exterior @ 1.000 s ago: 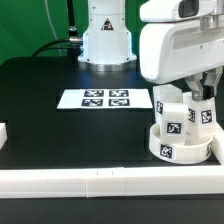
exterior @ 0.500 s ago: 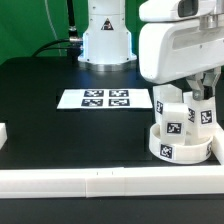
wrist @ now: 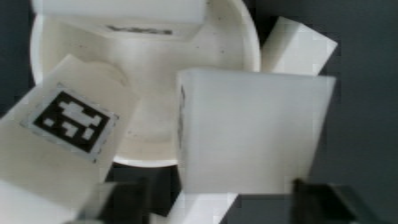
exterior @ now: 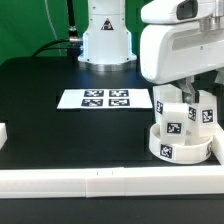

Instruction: Assemble stool

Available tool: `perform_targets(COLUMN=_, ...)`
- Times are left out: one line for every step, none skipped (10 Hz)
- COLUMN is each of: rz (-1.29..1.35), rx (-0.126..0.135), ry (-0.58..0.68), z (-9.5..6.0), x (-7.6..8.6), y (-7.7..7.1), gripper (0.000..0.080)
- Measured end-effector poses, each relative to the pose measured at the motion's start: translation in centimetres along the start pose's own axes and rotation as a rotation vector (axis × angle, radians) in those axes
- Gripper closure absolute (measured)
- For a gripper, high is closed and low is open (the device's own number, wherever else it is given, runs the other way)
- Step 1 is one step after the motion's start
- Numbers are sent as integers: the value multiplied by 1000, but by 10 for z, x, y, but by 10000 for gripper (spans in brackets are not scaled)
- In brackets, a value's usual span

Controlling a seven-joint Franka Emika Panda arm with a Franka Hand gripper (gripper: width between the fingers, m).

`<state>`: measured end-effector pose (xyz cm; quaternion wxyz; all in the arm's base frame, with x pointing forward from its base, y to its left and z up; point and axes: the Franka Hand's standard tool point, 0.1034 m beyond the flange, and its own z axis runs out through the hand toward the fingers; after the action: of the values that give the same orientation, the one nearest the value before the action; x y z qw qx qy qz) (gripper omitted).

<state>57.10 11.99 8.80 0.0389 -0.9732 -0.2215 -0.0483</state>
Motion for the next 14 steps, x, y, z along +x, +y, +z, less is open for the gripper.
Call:
perform_targets(rz=0, rx=0, ry=0, z=0, x=0, y=0, gripper=216)
perform_targets(rz=-1, rx=1, ry=-1, z=0, x=0, y=-1, gripper=171)
perform_targets(rz=1, rx=1, ry=-1, z=1, x=0, y=-1, gripper=171)
perform_targets(rz=1, rx=2, ry=-4, z=2, x=-1, y=-1, gripper=154)
perform_targets(rz=3, rx=2, ry=-7, z=4, x=-3, y=0, gripper=151)
perform_targets(rz=4, rx=2, ry=-9, z=5, x=-4, y=0, gripper=151)
perform_targets(rz=5, rx=3, ry=-14, z=8, x=-5, y=0, gripper=150)
perform_targets(rz=8, rx=4, ry=-19, z=11, x=-7, y=0, gripper=150)
perform_targets(rz=10, rx=5, ry=-21, z=12, x=-7, y=0, gripper=150)
perform_targets(rz=11, rx=4, ry=-21, z=12, x=-6, y=1, gripper=178)
perform_targets(rz=11, rx=3, ry=-17, z=11, x=-4, y=2, gripper=178)
perform_targets(rz=12, rx=4, ry=-18, z=12, x=-5, y=2, gripper=354)
perform_targets(rz=12, rx=3, ry=-17, z=11, x=-4, y=2, gripper=354)
perform_targets(rz=24, rx=3, ry=-17, z=11, x=-4, y=2, gripper=463)
